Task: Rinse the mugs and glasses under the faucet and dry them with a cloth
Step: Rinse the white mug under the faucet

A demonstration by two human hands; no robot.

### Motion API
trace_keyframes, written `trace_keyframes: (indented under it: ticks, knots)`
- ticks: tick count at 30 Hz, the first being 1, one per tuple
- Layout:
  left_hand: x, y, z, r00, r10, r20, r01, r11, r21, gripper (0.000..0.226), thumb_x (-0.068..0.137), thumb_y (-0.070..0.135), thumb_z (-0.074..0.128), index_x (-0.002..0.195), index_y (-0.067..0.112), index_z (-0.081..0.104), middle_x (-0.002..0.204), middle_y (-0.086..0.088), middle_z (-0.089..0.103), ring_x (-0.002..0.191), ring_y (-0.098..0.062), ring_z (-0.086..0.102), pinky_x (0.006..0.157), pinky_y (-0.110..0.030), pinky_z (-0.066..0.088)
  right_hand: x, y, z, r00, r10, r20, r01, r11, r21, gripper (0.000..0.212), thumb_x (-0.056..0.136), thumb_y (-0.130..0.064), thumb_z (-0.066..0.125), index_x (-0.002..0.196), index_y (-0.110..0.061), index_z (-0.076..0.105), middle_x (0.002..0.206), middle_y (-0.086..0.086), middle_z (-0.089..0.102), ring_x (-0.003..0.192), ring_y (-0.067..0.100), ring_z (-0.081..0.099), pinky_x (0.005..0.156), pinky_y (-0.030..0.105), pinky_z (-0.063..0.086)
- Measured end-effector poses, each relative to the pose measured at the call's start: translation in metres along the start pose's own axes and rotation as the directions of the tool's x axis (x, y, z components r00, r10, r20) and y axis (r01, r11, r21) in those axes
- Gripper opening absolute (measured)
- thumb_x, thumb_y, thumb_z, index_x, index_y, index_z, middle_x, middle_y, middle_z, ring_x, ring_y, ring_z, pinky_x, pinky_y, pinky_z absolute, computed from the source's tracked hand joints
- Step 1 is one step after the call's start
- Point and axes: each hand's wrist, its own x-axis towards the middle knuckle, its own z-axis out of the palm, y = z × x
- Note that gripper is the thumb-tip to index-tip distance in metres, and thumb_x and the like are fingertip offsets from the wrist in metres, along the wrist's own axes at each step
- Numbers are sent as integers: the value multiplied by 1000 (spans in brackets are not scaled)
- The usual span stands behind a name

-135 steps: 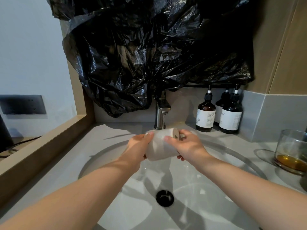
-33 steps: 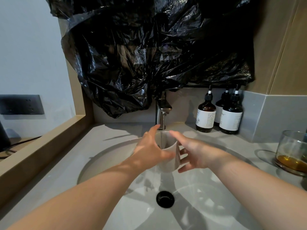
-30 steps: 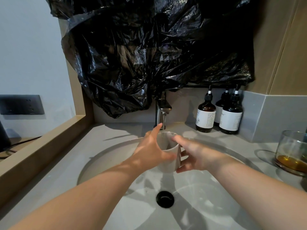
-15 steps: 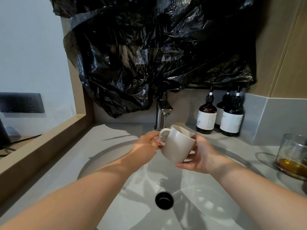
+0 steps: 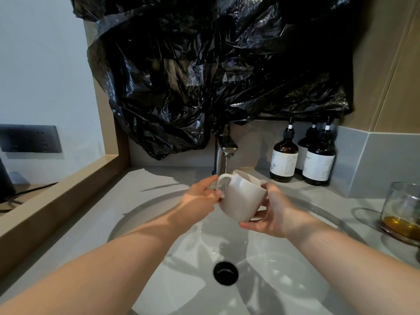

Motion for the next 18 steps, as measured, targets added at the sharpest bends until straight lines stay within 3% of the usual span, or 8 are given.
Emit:
trace_keyframes:
  ticks: [3,8,11,15,18]
  knots:
    - [-1,2,0,998,10,56,-11,1000,9,44,97,19,54,138,33,46,118,3,66,112,-14,60,78,-16,48,-1,0,-2,1000,2,8,-2,1000,16,36,88,-42,48,100,-9,55,104,17,52,95,41,61,62,48,56]
    - [-3,3,1,996,38,85,-36,999,-31,46,98,14,52,140,30,42,113,12,64,100,1,59,71,-5,47,-1,0,-3,1000,13,13,-13,999,35,33,89,-37,46,96,-6,54,102,19,54,93,41,62,66,51,55]
    - [-1,2,1,999,25,29,-24,999,-22,47,97,16,55,140,27,44,121,2,65,111,-10,60,85,-17,47,-1,2,0,1000,11,6,-12,1000,29,35,90,-38,44,104,-8,54,103,18,53,91,40,62,65,51,55]
    - [0,0,0,998,-20,-61,18,999,-35,30,98,24,53,128,21,54,107,-4,68,96,-15,66,74,-23,48,-4,3,8,1000,-16,-26,16,1000,-1,37,91,-42,45,110,-12,53,98,17,53,87,40,60,67,52,55]
    - [0,0,-5,995,-96,-32,91,989,-113,26,98,31,51,117,15,59,106,-6,67,99,-18,64,84,-33,51,-8,3,12,997,-55,-48,50,993,-108,36,90,-45,47,106,-14,55,101,17,55,92,41,60,67,50,56]
